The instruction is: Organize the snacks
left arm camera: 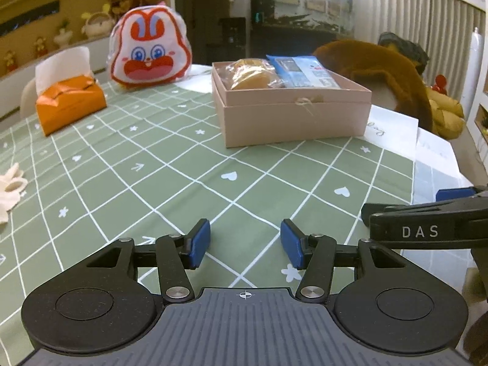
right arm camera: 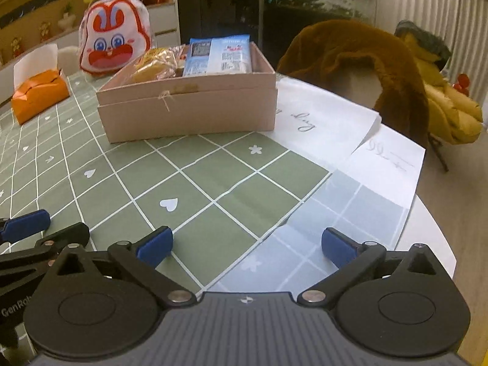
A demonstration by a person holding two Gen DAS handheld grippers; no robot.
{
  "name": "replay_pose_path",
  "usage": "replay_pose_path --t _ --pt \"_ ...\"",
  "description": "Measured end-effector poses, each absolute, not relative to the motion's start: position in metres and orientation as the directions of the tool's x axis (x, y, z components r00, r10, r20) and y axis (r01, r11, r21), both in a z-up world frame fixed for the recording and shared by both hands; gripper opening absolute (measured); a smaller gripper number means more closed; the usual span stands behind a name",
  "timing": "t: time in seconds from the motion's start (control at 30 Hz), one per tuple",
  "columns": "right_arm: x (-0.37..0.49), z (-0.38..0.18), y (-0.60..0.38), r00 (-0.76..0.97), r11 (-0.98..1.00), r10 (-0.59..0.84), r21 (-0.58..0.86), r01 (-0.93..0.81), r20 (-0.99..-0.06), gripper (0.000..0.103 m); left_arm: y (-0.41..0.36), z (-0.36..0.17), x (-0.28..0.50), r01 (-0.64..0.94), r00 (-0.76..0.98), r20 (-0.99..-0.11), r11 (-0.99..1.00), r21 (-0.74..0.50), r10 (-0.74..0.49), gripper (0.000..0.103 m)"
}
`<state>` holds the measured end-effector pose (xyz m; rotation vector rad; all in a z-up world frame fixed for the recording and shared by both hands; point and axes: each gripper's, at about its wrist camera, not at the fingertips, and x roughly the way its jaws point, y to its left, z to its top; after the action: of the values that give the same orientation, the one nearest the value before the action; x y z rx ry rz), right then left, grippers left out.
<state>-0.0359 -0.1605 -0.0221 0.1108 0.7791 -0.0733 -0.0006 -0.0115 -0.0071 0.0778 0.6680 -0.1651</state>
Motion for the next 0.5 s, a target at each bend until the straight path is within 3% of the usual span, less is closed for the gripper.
replay_pose_path --t 0.5 --pt "-0.050 -0.026 -0.157 0.756 0.990 -0.040 0.075 0.116 -0.654 0.103 -0.013 -0.006 -0.003 0.166 0.773 -0.622 0.986 0.005 -0.127 0.058"
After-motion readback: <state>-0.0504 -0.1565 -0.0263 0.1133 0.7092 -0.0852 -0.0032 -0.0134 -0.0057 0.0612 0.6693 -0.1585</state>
